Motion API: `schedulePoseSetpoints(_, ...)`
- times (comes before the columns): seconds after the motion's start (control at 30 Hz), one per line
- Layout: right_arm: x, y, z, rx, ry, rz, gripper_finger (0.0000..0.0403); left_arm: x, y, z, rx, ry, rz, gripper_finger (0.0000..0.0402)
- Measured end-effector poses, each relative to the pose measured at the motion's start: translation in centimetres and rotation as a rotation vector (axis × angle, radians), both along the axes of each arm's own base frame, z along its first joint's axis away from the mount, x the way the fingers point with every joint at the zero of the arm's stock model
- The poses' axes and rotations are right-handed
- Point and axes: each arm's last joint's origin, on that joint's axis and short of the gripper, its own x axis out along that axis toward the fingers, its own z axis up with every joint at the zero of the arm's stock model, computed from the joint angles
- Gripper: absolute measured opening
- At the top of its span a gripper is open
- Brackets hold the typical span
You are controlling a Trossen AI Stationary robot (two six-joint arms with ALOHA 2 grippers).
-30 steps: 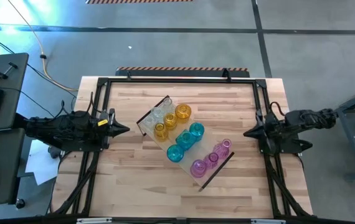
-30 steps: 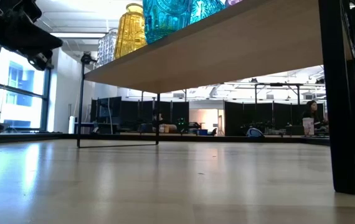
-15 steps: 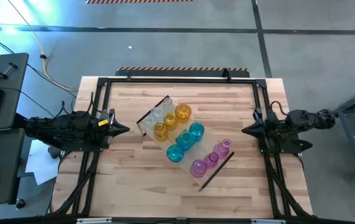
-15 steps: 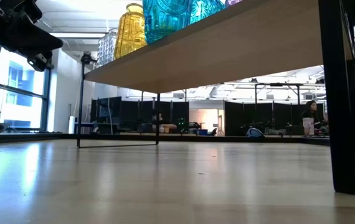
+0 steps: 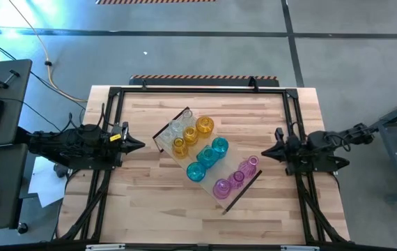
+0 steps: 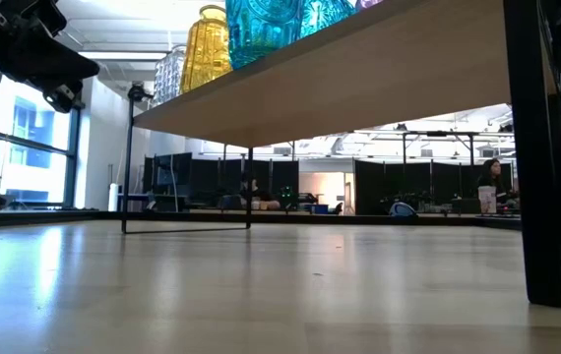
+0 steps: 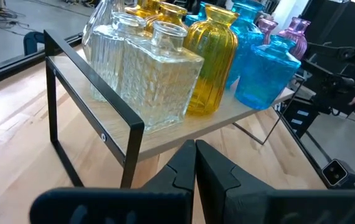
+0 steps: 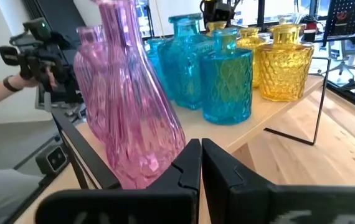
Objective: Sort vases onto shelf
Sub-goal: Return to Home Position
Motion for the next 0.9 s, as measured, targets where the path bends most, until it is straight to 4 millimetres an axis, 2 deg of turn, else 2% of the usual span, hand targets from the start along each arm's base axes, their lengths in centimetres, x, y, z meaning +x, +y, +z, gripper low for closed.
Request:
schedulePoseSetpoints(0.43,0.2,0.1,-1.2,-0.070,0.050,0.012,0.0000,0.0,0.0,0.0,0.029,0.001,-0.007,0.0003)
schedulePoseSetpoints(0.57,0.1,0.1,-1.9,-0.090,0.121,0.034,0.0000,0.0,-0.1,0.0,0.065,0.000,-0.059,0.0003)
schedulePoseSetpoints(0.9,0.0,0.0,-2.3,-0.115,0.162,0.026,0.0000,0.0,-0.3,0.0,-0.035,0.002,-0.096,0.0003)
